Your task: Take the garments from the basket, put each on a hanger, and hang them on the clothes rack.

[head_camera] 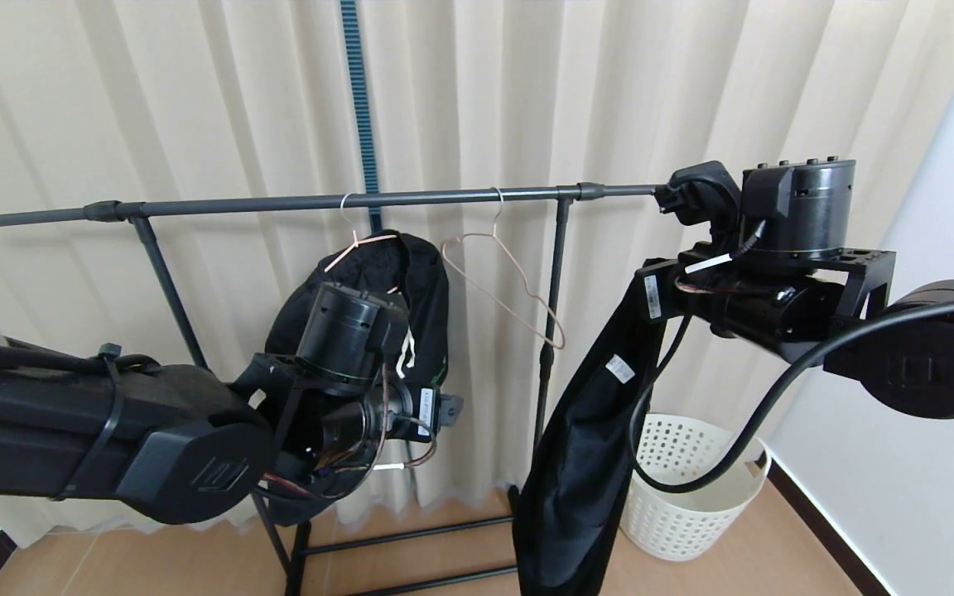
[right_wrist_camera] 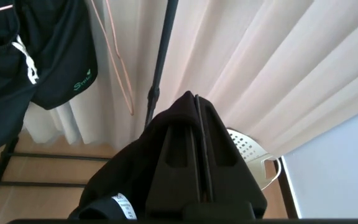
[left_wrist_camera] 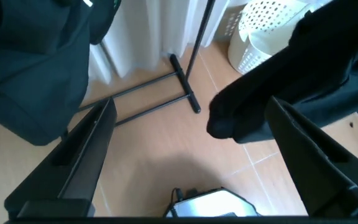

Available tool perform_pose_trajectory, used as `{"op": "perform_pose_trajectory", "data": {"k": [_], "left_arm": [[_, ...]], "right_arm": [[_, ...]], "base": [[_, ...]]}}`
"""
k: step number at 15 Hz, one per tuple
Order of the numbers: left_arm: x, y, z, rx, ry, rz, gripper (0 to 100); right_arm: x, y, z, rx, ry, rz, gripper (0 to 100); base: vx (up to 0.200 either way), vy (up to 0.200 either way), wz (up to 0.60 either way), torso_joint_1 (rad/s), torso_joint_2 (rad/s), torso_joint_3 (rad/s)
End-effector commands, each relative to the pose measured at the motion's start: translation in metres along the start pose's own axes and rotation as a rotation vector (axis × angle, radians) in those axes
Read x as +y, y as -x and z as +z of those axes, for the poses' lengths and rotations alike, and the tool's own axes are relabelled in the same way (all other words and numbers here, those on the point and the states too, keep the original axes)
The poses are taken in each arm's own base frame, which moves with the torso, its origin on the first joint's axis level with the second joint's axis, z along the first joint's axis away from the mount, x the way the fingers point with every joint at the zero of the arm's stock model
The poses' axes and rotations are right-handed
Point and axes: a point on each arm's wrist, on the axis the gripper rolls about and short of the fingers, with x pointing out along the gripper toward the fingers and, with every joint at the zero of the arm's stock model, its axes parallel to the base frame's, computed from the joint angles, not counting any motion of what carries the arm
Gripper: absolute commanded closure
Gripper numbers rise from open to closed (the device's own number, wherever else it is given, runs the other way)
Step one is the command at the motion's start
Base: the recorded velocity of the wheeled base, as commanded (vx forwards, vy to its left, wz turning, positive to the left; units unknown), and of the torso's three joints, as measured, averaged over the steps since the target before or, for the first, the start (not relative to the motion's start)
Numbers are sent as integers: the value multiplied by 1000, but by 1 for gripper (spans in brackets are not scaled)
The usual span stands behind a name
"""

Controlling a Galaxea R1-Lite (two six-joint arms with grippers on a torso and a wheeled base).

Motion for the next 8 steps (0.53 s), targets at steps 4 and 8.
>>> {"op": "perform_pose_trajectory", "data": {"k": [4, 8], "left_arm": [[-3, -7, -6, 12, -8, 1, 0], [-3, -6, -5, 7, -6, 1, 0]], "right_arm": [[-3, -1, 0, 0, 5, -10, 100], [-4, -2, 0, 2, 5, -11, 100]], "base": [[100, -200, 0, 1, 1, 1], [200, -150, 0, -1, 1, 5]]}}
